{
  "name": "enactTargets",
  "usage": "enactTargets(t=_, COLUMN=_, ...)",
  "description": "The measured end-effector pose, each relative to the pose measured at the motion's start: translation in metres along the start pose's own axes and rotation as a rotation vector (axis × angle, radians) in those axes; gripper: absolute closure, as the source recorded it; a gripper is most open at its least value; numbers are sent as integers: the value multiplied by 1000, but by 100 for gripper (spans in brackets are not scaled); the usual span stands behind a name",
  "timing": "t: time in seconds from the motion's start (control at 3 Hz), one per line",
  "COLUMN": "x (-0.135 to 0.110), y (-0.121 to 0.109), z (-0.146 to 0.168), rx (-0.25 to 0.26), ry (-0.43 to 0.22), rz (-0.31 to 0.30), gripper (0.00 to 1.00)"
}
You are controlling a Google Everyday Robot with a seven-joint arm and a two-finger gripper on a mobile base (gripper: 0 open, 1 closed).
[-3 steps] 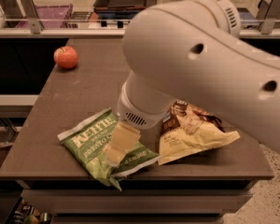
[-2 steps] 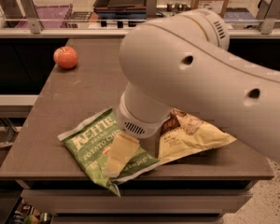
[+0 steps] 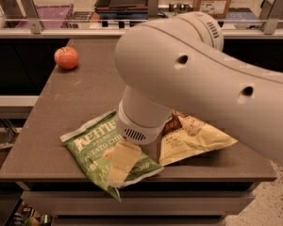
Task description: Move green jalapeno chip bag near apple
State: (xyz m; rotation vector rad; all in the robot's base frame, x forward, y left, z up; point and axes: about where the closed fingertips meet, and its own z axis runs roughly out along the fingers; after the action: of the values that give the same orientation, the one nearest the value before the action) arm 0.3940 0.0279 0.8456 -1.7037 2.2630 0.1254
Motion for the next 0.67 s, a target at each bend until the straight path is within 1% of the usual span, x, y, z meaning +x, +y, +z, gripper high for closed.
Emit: enactTargets(t=0.67, x=-1, y=4, z=-4, rx=-29, ry=26, rz=-51, gripper=0)
